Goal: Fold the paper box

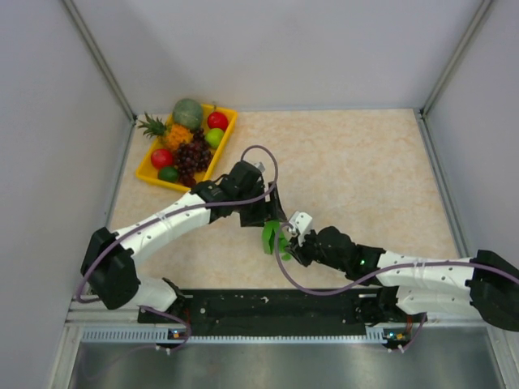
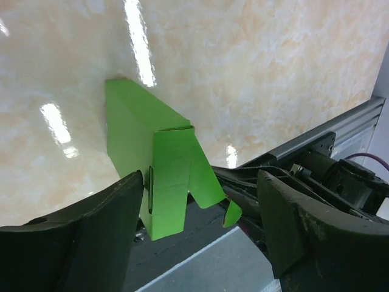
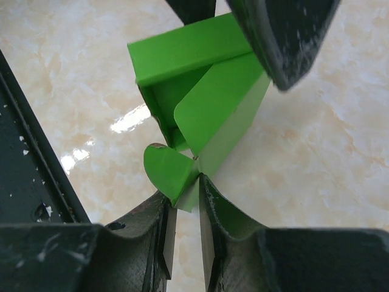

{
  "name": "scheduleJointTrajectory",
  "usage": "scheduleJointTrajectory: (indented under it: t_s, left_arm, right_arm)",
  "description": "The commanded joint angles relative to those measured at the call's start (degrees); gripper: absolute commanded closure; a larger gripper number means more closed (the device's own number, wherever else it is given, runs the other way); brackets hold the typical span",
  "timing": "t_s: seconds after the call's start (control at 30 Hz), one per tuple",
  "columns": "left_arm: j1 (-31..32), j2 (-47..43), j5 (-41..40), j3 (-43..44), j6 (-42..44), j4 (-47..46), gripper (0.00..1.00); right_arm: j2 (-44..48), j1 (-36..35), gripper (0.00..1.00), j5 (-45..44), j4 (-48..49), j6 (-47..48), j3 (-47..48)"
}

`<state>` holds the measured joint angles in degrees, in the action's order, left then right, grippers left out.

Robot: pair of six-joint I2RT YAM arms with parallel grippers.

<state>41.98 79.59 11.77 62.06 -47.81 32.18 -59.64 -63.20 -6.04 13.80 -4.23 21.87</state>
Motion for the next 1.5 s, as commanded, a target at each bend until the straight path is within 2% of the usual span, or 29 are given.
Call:
scheduleJointTrajectory:
  t_s: [0.0, 0.23, 0.4, 0.47, 0.6, 0.63, 0.73, 0.77, 0.83, 0.93, 1.07, 1.17, 1.3, 1.43, 1.47]
  left_arm:
    - [3.5, 3.5, -2.5, 4.6, -4.1, 4.3, 0.20]
    - [5.5, 6.9, -4.7, 6.4, -9.0, 6.0, 0.35]
    - [5.8, 7.0, -5.8, 5.8, -10.7, 4.1, 0.55]
    - [5.9, 6.9, -5.7, 5.0, -11.8, 3.2, 0.59]
    - [6.3, 6.6, -6.5, 3.9, -12.4, 2.2, 0.63]
    - [6.3, 6.6, -6.3, 3.1, -12.5, 1.8, 0.68]
    - [6.4, 7.2, -5.7, 2.8, -12.5, 1.5, 0.73]
    - [6.4, 7.3, -5.5, 3.1, -12.4, 1.5, 0.74]
    - [6.9, 7.8, -6.5, 4.2, -12.0, 2.2, 0.74]
    - [7.1, 7.8, -7.5, 4.8, -12.2, 2.8, 0.74]
    - [7.2, 7.7, -8.2, 5.0, -12.7, 3.3, 0.75]
    - [7.4, 7.9, -8.3, 5.7, -13.1, 4.5, 0.77]
    - [7.6, 7.9, -9.2, 7.2, -13.6, 6.7, 0.79]
    - [7.7, 8.7, -9.0, 8.5, -13.8, 8.6, 0.87]
    - [7.7, 9.3, -8.6, 8.6, -13.9, 8.8, 0.93]
  right_arm:
    - [-0.4, 0.5, 0.80, 0.6, 1.8, 1.3, 2.5]
    - [-0.6, 0.5, 0.80, 1.0, 1.8, 2.3, 2.9]
    - [-0.8, 0.6, 0.80, 1.5, 2.5, 1.9, 3.4]
    - [-1.0, 0.5, 0.78, 1.9, 2.5, 1.5, 3.6]
    - [0.4, 0.5, 0.68, 2.0, 0.8, -0.9, 4.0]
    - [1.8, 0.5, 0.66, 2.3, 0.1, -1.7, 4.1]
    - [5.0, 0.4, 0.59, 4.4, -3.2, -3.7, 4.1]
    - [7.0, 0.4, 0.50, 4.5, -3.9, -5.2, 4.1]
    - [8.5, 0.8, 0.47, 5.1, -5.6, -6.9, 3.5]
    - [12.2, 1.8, 0.42, 4.9, -4.9, -12.3, 0.7]
    - [19.4, 6.9, 0.38, 5.8, -2.0, -27.3, -4.1]
    - [21.6, 11.8, 0.39, 8.6, -1.1, -36.4, -6.0]
    - [20.0, 15.0, 0.41, 14.8, -0.8, -41.1, -5.3]
    - [16.7, 15.1, 0.47, 17.9, 3.8, -43.3, -4.9]
    - [14.6, 15.0, 0.50, 18.3, 4.3, -44.1, -4.6]
